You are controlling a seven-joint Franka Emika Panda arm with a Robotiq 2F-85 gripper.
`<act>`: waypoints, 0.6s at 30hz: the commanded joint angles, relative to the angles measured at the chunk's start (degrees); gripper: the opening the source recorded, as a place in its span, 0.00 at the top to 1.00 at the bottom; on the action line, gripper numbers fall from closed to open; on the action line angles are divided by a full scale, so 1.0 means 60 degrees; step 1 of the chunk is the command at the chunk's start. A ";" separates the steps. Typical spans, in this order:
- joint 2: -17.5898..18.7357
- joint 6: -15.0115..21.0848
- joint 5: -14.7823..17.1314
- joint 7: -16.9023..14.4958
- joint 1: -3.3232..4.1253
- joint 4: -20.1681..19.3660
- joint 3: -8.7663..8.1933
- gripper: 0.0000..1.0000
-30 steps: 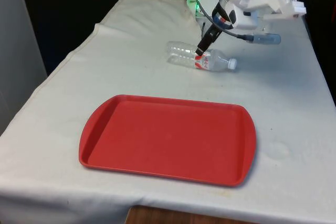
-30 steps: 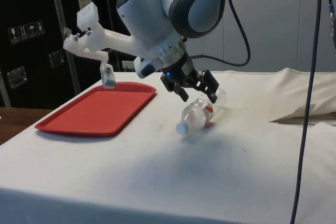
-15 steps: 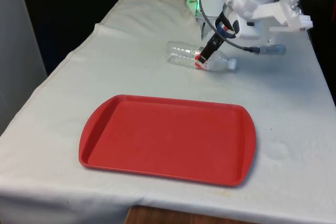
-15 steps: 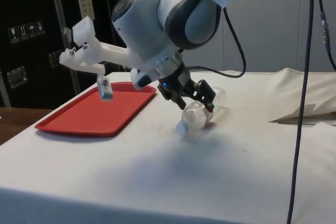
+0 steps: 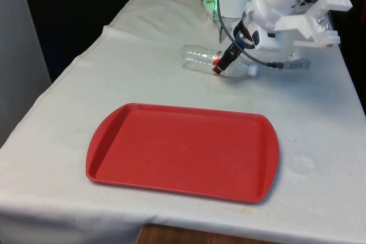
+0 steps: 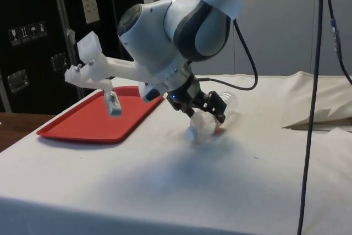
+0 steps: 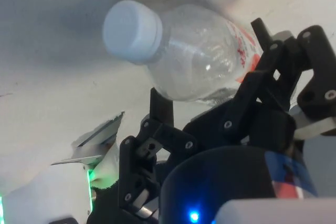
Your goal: Place the bottle upright on the tray.
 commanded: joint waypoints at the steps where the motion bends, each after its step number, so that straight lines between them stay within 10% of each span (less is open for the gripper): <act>1: 0.0038 -0.0029 -0.0086 0.0105 0.0048 0.0038 -0.0029 0.00; 18: 0.0029 -0.0019 -0.0010 0.0019 0.0000 0.0029 0.0000 0.00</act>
